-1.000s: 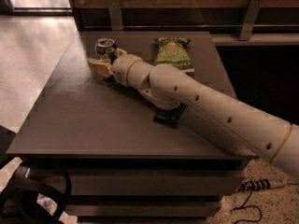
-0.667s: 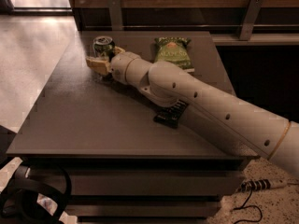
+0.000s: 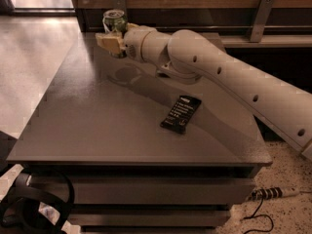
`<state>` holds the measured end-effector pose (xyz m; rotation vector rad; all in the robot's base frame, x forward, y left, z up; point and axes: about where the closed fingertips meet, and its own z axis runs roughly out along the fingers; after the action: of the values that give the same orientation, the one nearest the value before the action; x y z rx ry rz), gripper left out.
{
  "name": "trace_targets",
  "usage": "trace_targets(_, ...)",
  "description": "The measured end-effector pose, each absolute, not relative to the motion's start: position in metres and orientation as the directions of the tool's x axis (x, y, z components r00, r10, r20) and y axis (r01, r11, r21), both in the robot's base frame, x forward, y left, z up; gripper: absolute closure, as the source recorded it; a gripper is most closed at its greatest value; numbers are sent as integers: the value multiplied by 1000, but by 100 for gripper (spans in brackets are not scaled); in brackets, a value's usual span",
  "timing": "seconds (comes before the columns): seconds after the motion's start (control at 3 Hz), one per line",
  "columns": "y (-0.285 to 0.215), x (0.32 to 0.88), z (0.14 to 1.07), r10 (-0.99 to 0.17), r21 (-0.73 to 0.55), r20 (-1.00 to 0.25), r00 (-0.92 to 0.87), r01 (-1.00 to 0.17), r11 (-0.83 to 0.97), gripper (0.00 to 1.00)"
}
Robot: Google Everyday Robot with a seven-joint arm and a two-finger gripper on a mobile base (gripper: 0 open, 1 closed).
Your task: Place green can upright
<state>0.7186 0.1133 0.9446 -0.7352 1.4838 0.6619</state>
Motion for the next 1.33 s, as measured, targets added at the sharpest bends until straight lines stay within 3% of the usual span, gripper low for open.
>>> trace_targets(0.67, 54, 731, 997, -99, -65, -995, 12, -828, 557, 100)
trace_targets(1.0, 54, 731, 997, -99, -65, -995, 12, -828, 557, 100)
trace_targets(1.33, 53, 729, 1006, -153, -175, -983, 107, -811, 558, 100)
